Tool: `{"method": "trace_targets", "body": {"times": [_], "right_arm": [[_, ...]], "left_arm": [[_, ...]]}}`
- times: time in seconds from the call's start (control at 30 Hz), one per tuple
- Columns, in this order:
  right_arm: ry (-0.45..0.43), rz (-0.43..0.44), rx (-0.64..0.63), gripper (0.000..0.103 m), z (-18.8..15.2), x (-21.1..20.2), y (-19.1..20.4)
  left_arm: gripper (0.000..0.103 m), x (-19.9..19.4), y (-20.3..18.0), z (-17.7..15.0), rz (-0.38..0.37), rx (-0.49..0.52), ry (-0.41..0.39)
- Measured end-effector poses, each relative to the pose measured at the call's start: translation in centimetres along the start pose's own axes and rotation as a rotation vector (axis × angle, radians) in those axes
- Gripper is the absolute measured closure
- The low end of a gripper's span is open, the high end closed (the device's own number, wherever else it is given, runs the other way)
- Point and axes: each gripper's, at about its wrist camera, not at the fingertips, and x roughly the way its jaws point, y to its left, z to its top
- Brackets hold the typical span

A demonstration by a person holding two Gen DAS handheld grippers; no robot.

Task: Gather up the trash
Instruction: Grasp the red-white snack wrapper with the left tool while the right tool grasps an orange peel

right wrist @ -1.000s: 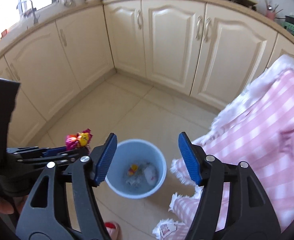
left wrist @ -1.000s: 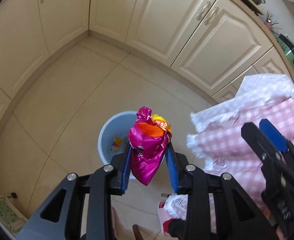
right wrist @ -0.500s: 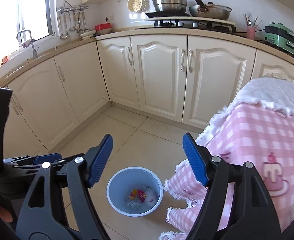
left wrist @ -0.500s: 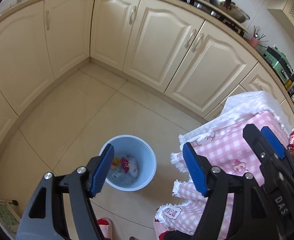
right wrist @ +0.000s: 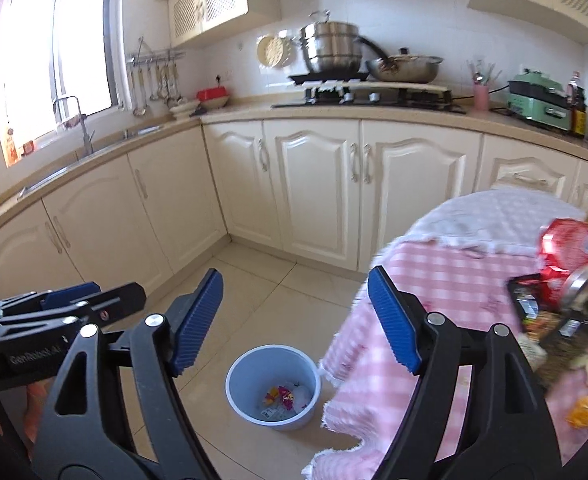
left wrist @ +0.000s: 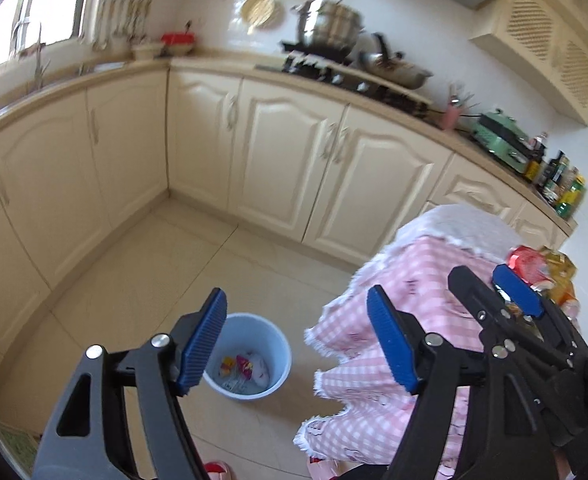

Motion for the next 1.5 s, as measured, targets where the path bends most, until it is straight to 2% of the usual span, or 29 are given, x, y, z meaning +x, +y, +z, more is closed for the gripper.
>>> {"method": "trace_targets", "body": {"times": [0.13,0.3,0.37,0.47,0.6,0.8,0.87,0.9,0.97,1.07,1.3,1.4,1.5], "right_arm": [[-0.013,-0.056,0.030,0.026,-0.6,-3.7,-3.4],[-0.002,-0.192,0.070,0.024,-2.4,-7.7,-9.6],[0.019,-0.237,0.103,0.024,-3.8,-8.7,-12.4],[0.072,-0.284,0.169,0.024,-6.2,-9.0,-16.0],[0.157,-0.282,0.214,0.024,-8.6,-8.5,-18.8],[0.292,-0.231,0.173,0.025,-10.2,-6.5,-19.3],[0.311,-0.253,0.132,0.031,-10.3,-6.1,-19.2],[0.311,-0.270,0.115,0.040,-10.4,-6.1,-19.2],[0.309,-0.289,0.106,0.066,-10.4,-6.1,-19.6],[0.301,-0.249,0.145,0.067,-10.4,-6.5,-20.8],[0.241,-0.238,0.177,0.067,-9.6,-7.5,-21.5],[0.226,-0.229,0.189,0.067,-9.3,-7.3,-21.7],[0.225,-0.212,0.195,0.067,-8.9,-6.9,-21.8]], "left_arm": [[0.030,-1.2,-4.4,-0.3,-0.055,0.067,-0.006],[0.030,-0.5,-10.3,-1.8,-0.161,0.159,0.064],[0.030,0.4,-12.8,-2.8,-0.204,0.199,0.110],[0.030,1.2,-15.7,-4.7,-0.230,0.257,0.159],[0.030,3.0,-18.7,-6.6,-0.275,0.300,0.244],[0.030,4.6,-20.3,-7.8,-0.263,0.339,0.289],[0.030,4.9,-20.5,-7.7,-0.254,0.344,0.292],[0.030,5.1,-20.5,-7.7,-0.250,0.344,0.296],[0.030,5.7,-20.6,-7.5,-0.248,0.339,0.303],[0.030,6.9,-21.1,-7.4,-0.241,0.346,0.314],[0.030,9.4,-23.0,-6.9,-0.202,0.397,0.304],[0.030,10.3,-23.9,-6.7,-0.198,0.431,0.300],[0.030,11.4,-24.9,-6.8,-0.154,0.492,0.292]]}}
